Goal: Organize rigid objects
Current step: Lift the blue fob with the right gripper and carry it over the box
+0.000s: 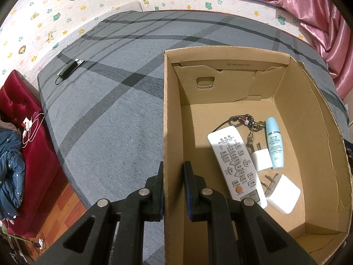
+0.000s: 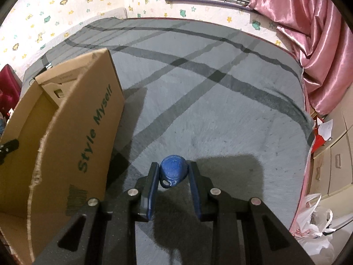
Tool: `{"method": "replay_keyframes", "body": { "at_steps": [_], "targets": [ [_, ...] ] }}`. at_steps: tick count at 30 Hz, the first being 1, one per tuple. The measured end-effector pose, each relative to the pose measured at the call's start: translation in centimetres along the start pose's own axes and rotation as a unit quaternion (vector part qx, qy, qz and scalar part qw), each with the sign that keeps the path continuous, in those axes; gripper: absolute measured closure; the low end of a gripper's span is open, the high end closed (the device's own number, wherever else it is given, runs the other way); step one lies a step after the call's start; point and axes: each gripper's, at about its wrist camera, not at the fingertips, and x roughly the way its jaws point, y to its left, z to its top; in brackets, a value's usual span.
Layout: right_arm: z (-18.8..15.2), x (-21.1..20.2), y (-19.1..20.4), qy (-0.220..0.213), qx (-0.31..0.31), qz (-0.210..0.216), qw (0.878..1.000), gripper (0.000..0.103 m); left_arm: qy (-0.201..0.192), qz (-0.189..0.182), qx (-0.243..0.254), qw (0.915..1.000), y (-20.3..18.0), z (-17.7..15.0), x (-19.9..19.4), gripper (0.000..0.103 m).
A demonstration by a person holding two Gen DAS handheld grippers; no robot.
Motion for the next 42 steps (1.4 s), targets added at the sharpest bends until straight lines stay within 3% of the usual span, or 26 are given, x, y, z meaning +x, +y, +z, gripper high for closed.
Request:
{"method": "replay_keyframes", "body": {
  "at_steps": [26, 42],
  "targets": [
    [3.5, -8.6, 3.7, -0.064, -0.014, 0.008, 0.998, 0.075, 0.002, -0.003, -0.001, 1.0000, 0.0, 0.0, 0.1, 0.088],
    [5.5, -9.7, 9.1, -0.068, -0.038, 0.040, 0.996, 0.075, 0.003, -0.003, -0.002, 1.0000, -0.1, 0.1, 0.0, 0.088]
  ]
}}
